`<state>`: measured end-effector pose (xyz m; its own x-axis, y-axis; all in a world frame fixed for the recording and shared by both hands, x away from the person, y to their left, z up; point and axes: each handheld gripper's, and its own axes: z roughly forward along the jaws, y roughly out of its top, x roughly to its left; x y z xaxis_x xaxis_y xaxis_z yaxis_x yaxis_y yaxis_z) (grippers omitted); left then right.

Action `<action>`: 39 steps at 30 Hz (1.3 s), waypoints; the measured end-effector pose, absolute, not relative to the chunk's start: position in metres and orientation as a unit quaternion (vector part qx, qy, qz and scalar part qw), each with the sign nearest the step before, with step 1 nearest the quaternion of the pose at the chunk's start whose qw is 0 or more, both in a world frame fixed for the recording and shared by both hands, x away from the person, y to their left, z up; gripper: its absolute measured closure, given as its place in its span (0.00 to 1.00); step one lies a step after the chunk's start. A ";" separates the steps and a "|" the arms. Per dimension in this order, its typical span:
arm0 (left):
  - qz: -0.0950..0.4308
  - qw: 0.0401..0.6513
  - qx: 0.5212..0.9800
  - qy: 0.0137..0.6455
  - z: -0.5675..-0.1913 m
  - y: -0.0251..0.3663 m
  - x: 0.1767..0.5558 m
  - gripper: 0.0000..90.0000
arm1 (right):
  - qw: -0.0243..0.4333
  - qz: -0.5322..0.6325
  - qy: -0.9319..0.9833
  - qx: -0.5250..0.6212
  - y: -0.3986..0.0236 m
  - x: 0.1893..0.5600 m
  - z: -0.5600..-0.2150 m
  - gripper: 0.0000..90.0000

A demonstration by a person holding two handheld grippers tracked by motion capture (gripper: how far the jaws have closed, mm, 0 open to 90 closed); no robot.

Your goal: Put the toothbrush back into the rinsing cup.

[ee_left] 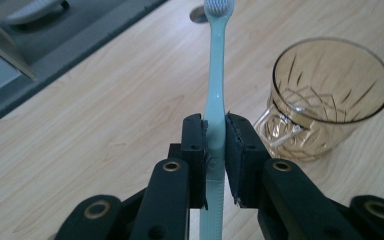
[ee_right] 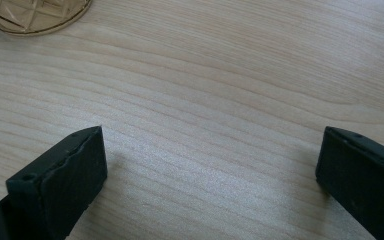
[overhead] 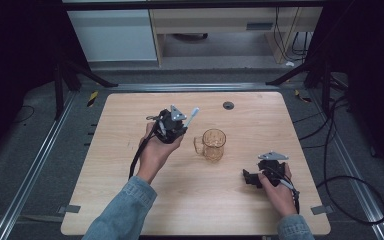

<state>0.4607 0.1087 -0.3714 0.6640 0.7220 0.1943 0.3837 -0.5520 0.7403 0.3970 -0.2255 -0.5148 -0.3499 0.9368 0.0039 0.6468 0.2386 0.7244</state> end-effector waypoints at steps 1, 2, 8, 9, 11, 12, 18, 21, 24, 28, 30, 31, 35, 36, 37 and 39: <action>0.250 0.348 0.842 0.328 -0.370 0.109 0.459 0.88 | 0.223 0.325 0.755 0.525 -0.226 0.397 -0.515 0.00; 0.255 0.351 0.840 0.327 -0.369 0.109 0.458 0.88 | 0.223 0.325 0.755 0.525 -0.226 0.397 -0.515 0.00; 0.275 0.382 0.816 0.335 -0.364 0.111 0.453 0.88 | 0.223 0.325 0.756 0.522 -0.225 0.397 -0.515 0.00; 0.280 0.385 0.813 0.335 -0.364 0.111 0.453 0.88 | 0.223 0.325 0.757 0.521 -0.225 0.397 -0.515 0.00; 0.287 0.393 0.805 0.338 -0.362 0.112 0.451 0.88 | 0.222 0.325 0.757 0.521 -0.225 0.397 -0.515 0.00; 0.290 0.400 0.801 0.339 -0.362 0.112 0.450 0.88 | 0.222 0.325 0.757 0.521 -0.225 0.397 -0.515 0.00; 0.307 0.433 0.773 0.347 -0.360 0.112 0.443 0.88 | 0.222 0.325 0.757 0.521 -0.225 0.397 -0.515 0.00; 0.314 0.450 0.759 0.351 -0.359 0.110 0.439 0.88 | 0.222 0.325 0.757 0.521 -0.225 0.397 -0.515 0.00; 0.316 0.467 0.746 0.354 -0.357 0.108 0.435 0.88 | 0.222 0.325 0.757 0.521 -0.225 0.397 -0.515 0.00; 0.323 0.481 0.736 0.352 -0.356 0.105 0.433 0.88 | 0.222 0.326 0.757 0.521 -0.225 0.397 -0.515 0.00; 0.321 0.487 0.732 0.353 -0.356 0.105 0.432 0.88 | 0.222 0.326 0.757 0.521 -0.225 0.397 -0.515 0.00; 0.326 0.491 0.729 0.349 -0.355 0.105 0.433 0.88 | 0.222 0.326 0.757 0.521 -0.225 0.397 -0.515 0.00; 0.331 0.503 0.715 0.354 -0.356 0.105 0.430 0.88 | 0.223 0.325 0.757 0.520 -0.225 0.397 -0.515 0.00; 0.341 0.510 0.708 0.350 -0.357 0.105 0.429 0.88 | 0.223 0.325 0.757 0.521 -0.225 0.397 -0.515 0.00; 0.340 0.510 0.707 0.353 -0.357 0.104 0.427 0.88 | 0.223 0.326 0.758 0.520 -0.225 0.397 -0.515 0.00; 0.348 0.520 0.698 0.349 -0.359 0.105 0.426 0.88 | 0.223 0.325 0.759 0.518 -0.225 0.397 -0.515 0.00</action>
